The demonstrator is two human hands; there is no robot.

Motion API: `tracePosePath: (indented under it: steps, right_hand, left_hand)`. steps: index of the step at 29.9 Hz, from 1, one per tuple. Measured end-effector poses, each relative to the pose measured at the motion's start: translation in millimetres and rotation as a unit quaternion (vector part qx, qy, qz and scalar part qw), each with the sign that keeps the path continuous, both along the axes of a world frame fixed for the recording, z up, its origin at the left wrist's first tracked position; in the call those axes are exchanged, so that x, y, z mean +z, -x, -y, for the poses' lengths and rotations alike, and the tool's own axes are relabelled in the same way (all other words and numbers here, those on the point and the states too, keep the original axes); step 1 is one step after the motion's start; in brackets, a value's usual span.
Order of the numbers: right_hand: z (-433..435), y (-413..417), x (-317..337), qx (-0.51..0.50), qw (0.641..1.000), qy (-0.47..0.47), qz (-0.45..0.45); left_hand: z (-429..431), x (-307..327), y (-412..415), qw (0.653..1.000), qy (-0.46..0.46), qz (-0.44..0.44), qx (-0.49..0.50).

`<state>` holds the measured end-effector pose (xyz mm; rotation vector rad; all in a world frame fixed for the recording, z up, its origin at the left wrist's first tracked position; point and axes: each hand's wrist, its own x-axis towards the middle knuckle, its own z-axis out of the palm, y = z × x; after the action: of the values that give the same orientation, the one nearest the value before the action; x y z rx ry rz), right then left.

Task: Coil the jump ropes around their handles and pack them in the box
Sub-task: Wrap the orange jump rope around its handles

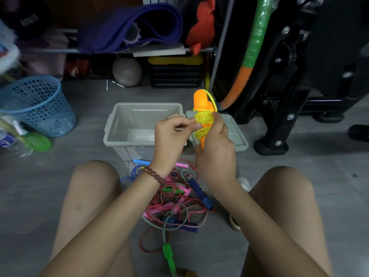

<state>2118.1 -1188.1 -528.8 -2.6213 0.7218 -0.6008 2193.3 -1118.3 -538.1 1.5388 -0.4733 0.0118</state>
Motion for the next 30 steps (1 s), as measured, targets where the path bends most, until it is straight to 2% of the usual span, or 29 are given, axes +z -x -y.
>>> tracePosePath:
  steps: [5,10,13,16,18,24,30]
  right_hand:
    - [6,7,8,0.005,0.999,-0.023,0.026]
    - [10,13,8,0.010,0.999,-0.024,0.028]
    - [11,13,6,0.012,0.999,-0.025,0.025]
    - [11,14,7,0.013,1.000,-0.023,0.015]
    - [11,15,7,0.012,1.000,-0.010,-0.003]
    - [5,8,1,0.006,1.000,0.015,-0.026]
    - [6,6,4,0.005,0.999,0.035,-0.021]
  left_hand:
    - [2,6,-2,0.998,0.034,-0.006,-0.050]
    - [3,3,-1,0.989,-0.035,0.138,-0.031]
    - [2,-4,1,0.955,-0.121,0.271,-0.001]
    - [3,-8,6,0.927,-0.189,0.322,0.031]
    - [4,-9,8,0.926,-0.209,0.310,0.041]
    - [4,0,6,0.954,-0.156,0.242,0.079]
    - [8,-2,7,0.984,-0.101,0.114,0.087]
